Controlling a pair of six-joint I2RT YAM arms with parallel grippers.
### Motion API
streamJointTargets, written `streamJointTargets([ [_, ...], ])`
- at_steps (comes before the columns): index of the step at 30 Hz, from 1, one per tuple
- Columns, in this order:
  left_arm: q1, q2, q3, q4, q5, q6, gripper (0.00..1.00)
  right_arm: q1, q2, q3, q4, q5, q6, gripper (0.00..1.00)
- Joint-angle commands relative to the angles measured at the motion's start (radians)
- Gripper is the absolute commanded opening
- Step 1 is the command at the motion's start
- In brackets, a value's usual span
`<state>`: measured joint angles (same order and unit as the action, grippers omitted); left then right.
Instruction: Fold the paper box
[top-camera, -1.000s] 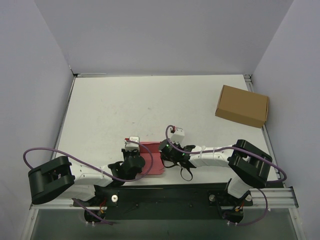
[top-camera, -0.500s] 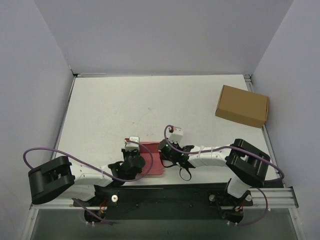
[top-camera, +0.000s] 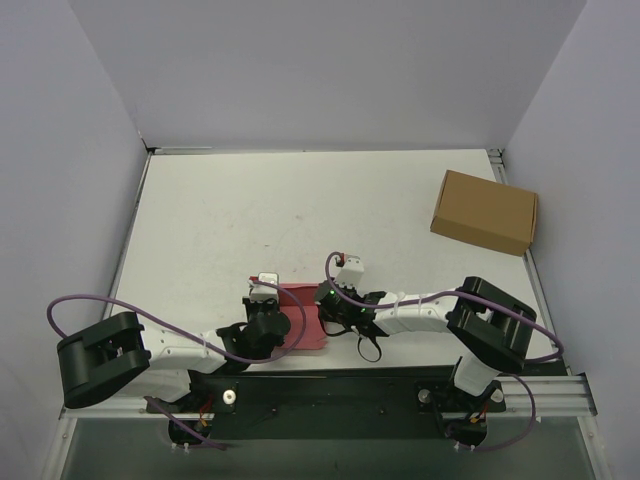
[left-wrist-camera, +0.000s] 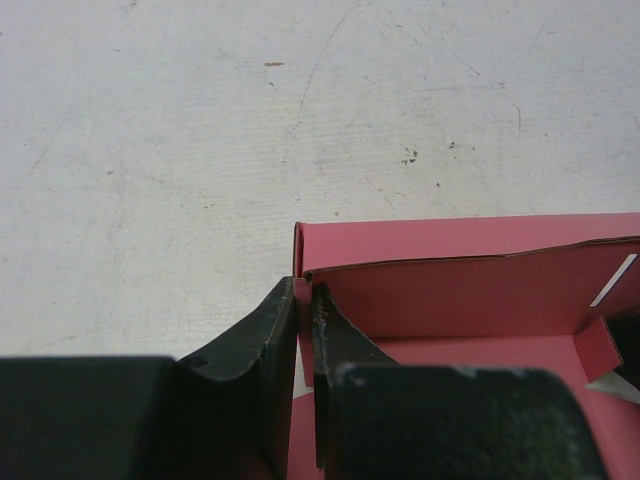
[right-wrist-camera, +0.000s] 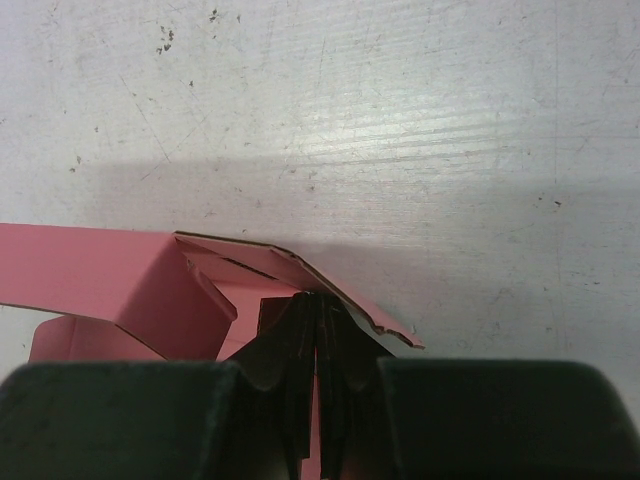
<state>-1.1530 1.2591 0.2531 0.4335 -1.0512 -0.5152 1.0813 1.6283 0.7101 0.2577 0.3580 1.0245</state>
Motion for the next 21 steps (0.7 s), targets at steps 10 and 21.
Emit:
streamJointTargets([
  [10, -0.01, 0.014, 0.012, 0.024, 0.023, -0.003, 0.0, 0.014, -0.053, 0.009, 0.061, 0.015, 0.025, 0.01],
  [21, -0.01, 0.016, 0.014, 0.024, 0.023, -0.002, 0.0, 0.014, -0.076, 0.008, 0.061, 0.029, 0.023, 0.0],
])
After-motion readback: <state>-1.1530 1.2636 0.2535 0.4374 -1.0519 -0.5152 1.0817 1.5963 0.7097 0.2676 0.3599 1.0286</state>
